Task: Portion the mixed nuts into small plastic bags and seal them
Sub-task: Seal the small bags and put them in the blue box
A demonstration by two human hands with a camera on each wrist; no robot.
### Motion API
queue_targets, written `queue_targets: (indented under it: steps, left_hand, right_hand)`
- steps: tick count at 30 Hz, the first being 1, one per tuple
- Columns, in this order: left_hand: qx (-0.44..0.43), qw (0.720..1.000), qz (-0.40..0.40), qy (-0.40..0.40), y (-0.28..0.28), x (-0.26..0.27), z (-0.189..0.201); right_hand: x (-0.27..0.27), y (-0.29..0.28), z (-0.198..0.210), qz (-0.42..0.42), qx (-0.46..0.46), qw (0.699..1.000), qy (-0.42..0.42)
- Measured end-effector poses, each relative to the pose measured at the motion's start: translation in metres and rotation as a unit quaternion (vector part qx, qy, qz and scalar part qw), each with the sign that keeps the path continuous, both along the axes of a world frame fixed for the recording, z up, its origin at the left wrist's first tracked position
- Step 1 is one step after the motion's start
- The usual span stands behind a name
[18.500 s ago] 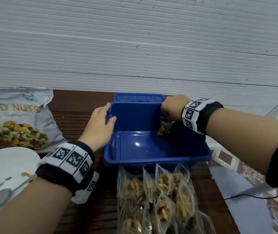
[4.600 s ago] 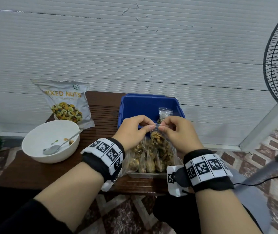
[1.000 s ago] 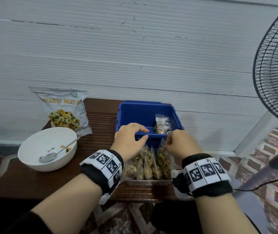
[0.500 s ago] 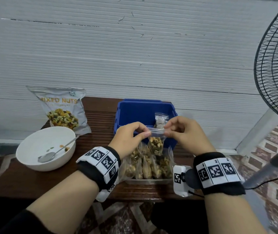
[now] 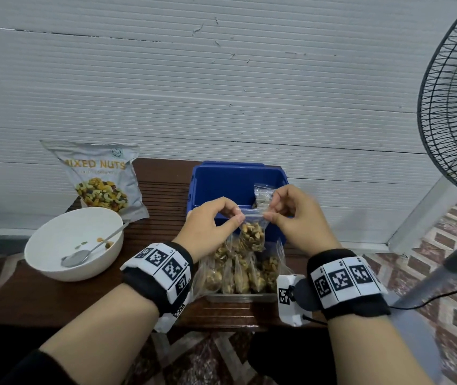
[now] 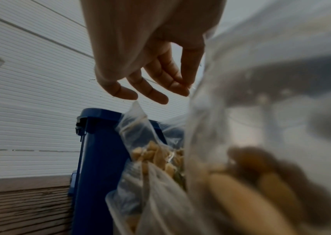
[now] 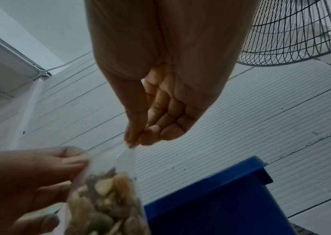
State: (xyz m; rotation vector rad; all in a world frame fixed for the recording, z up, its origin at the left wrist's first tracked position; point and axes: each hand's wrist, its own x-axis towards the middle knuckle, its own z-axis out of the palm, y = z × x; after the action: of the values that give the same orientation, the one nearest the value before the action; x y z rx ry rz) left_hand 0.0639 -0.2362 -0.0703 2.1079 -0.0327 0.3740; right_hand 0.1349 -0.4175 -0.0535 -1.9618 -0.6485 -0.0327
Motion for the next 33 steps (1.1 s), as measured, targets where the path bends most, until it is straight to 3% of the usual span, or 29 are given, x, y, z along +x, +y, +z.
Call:
queue_targets:
  steps: [11,19,33]
  left_hand:
    - [0.018,1.000,-0.002,-0.020,-0.003,0.005,-0.004]
    - [-0.017,1.000,0.018,0.016,0.000,0.002,-0.001]
    - [-0.002,0.999,0.010,0.043,0.000,0.003,0.003]
  right_hand:
    - [0.000,0.005,-0.004,0.047,0.003,0.998,0.034]
    - [0.002,0.005,-0.005,0.043,0.001,0.999,0.017]
    - [-0.001,0.009,-0.001,0.080,-0.020,0.996,0.042]
